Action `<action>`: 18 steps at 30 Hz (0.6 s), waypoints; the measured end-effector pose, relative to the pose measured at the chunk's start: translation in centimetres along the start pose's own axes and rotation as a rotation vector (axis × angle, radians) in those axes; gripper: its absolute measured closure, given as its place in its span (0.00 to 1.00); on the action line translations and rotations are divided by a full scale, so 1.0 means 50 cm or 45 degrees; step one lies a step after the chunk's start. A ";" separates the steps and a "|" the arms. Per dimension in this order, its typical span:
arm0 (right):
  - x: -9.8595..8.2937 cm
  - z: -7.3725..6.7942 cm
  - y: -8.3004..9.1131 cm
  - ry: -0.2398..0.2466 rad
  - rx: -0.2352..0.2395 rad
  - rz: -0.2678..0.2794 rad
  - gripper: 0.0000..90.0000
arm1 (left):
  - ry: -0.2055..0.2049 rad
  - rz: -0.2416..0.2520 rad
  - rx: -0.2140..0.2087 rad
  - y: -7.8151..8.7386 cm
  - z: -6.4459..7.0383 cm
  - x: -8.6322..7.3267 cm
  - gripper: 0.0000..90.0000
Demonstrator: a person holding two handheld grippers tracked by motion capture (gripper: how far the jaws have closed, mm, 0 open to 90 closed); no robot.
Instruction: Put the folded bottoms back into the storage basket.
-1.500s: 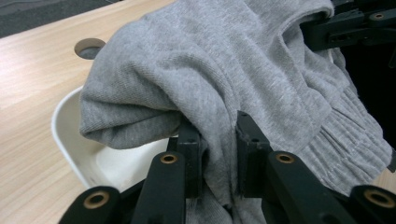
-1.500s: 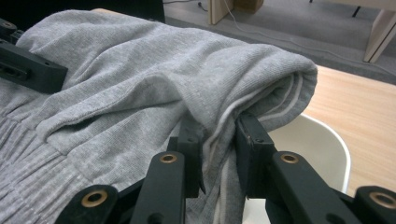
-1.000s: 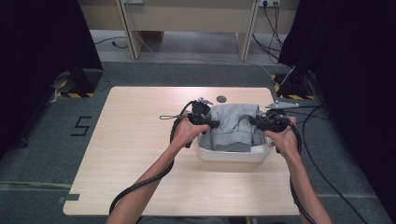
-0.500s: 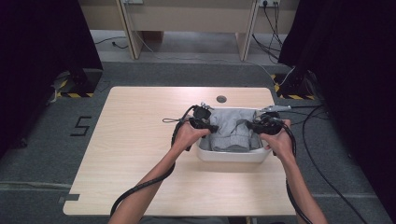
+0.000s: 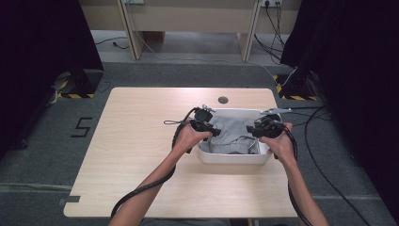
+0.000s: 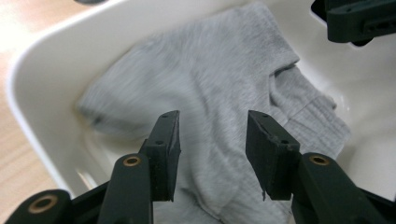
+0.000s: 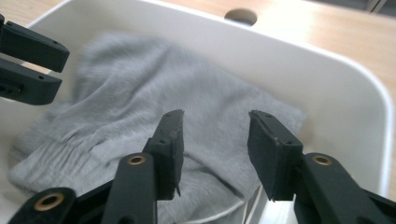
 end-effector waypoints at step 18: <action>-0.005 -0.046 0.017 0.028 0.054 0.043 0.54 | -0.028 0.088 -0.011 0.093 -0.010 -0.014 0.54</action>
Point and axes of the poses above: each handheld gripper's, and its own axes: y roughly backward along the jaws, x roughly out of its top, z roughly to its right, the point moved 2 cm from there along -y, roughly forward along the jaws, and after that the axes turned 3 degrees about -y, right-handed, at the moved point
